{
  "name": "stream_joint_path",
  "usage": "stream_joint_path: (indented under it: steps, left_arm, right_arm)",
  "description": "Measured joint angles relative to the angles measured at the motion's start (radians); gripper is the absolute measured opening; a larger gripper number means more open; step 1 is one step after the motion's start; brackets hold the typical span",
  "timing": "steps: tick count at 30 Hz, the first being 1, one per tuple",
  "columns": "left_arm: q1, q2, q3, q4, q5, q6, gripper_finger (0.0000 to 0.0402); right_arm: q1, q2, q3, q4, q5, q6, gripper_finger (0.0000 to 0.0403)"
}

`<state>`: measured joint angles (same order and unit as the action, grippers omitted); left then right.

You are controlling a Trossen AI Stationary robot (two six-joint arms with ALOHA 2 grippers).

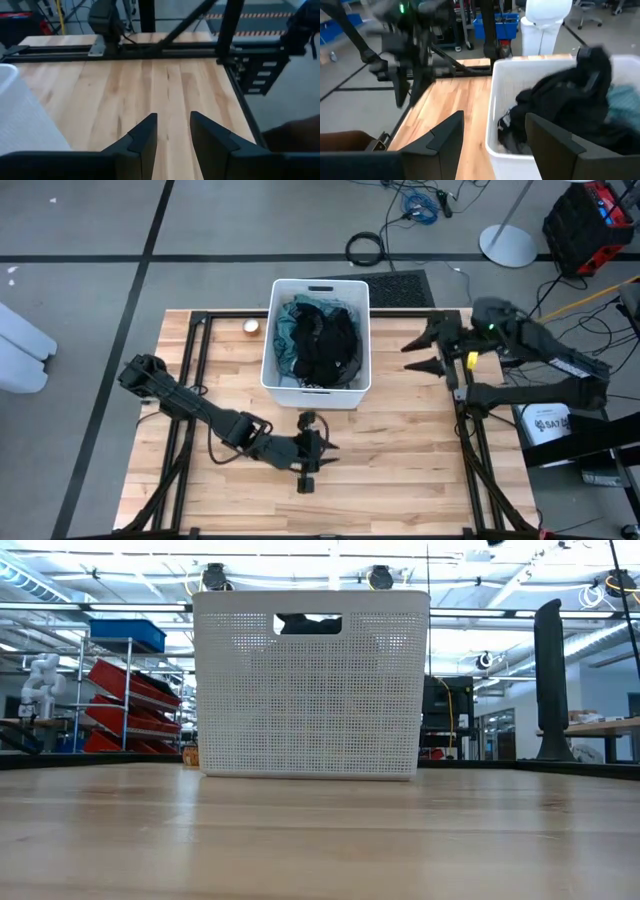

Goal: Sort clothes
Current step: Return to Home Position

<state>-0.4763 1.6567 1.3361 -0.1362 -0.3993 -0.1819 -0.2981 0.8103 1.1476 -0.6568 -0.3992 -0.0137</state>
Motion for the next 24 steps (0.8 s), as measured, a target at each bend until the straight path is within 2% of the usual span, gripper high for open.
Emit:
stream_joint_path:
  steps: [3,7,9,13,17,21,24]
  left_arm:
    - [0.025,-0.024,0.000,0.007,0.039,0.007,0.0125]
    - [0.045,-0.048,0.000,0.057,0.089,0.058,0.0125]
    - [0.047,-0.069,0.000,0.060,0.089,0.088,0.0125]
    - [0.056,-0.121,0.000,0.031,0.083,0.119,0.0125]
    - [0.066,-0.196,0.000,-0.058,0.077,0.119,0.0125]
    - [0.067,-0.273,0.000,-0.169,0.008,0.113,0.0125]
    - [0.067,-0.330,0.000,-0.234,-0.049,0.118,0.0125]
  right_arm:
    - [0.000,-0.058,-0.160,0.102,-0.008,0.047,0.0199]
    - [0.003,-0.116,-0.360,0.299,-0.164,0.124,0.0199]
    - [0.021,-0.151,-0.446,0.410,-0.202,0.159,0.0199]
    - [0.051,-0.242,-0.572,0.546,-0.157,0.197,0.0199]
    - [0.061,-0.336,-0.636,0.573,-0.145,0.222,0.0199]
    - [0.061,-0.428,-0.670,0.571,-0.139,0.239,0.0199]
    - [0.061,-0.497,-0.694,0.572,-0.091,0.241,0.0199]
